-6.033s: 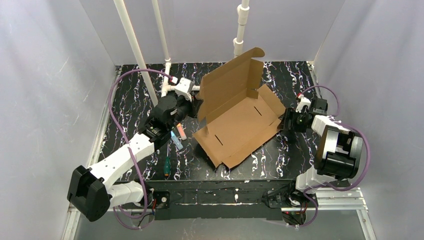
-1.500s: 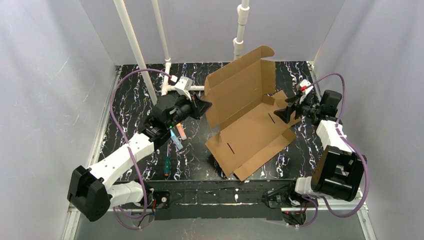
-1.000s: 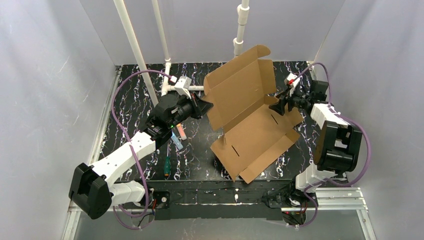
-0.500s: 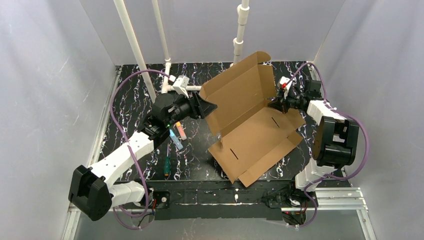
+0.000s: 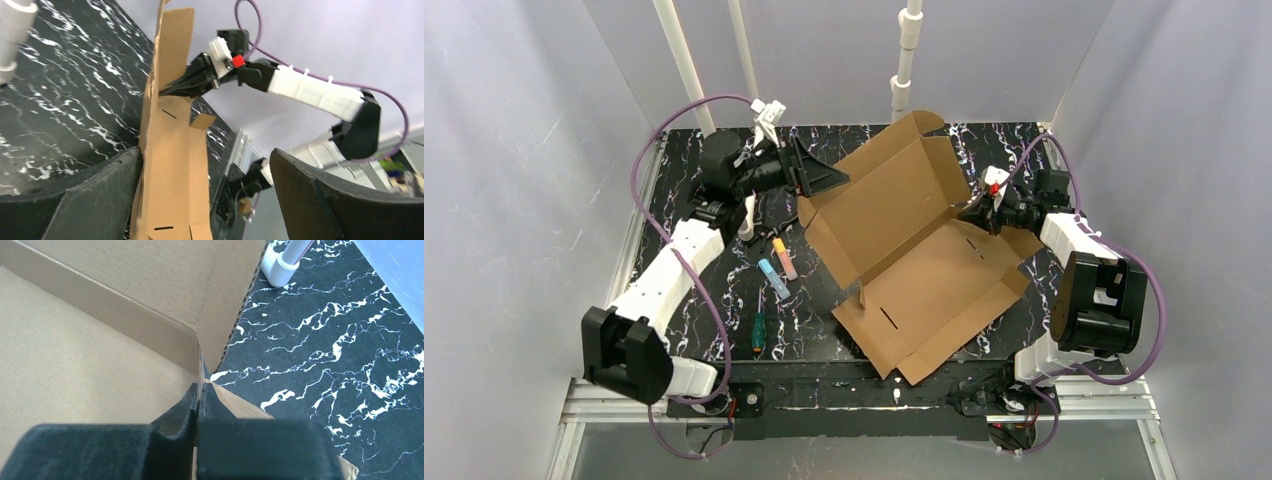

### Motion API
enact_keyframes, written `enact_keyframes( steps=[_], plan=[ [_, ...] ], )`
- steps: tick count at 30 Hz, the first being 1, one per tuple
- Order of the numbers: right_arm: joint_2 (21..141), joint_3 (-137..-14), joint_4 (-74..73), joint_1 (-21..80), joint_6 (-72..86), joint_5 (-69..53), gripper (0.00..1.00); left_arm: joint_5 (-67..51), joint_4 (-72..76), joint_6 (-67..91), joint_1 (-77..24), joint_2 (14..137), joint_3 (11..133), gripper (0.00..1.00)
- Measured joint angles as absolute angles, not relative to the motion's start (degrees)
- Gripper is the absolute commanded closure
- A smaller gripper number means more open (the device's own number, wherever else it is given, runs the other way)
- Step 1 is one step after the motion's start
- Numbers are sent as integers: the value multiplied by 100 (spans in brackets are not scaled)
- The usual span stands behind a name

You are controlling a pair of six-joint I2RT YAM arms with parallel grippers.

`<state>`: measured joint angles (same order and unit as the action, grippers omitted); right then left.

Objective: Fold the paper box

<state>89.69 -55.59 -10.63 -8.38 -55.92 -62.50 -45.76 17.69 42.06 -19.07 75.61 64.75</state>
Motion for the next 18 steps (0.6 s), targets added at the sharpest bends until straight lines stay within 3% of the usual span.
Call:
enact_keyframes(
  steps=[7, 10, 15, 18],
  plan=[
    [8969, -5561, -1503, -858, -6123, -6390, 99, -5546, 1177, 4241, -1925, 8329, 7236, 19],
    [8969, -5561, -1557, -862, -6226, -6455, 99, -5522, 213, 3837, -1931, 8425, 7555, 31],
    [8969, -5561, -1584, -864, -6302, -6517, 99, -5472, -611, 3420, -1949, 8353, 7699, 33],
    [8969, -5561, -1601, -867, -6322, -6536, 99, -5354, -810, 3295, -1951, 8263, 7649, 43]
  ],
)
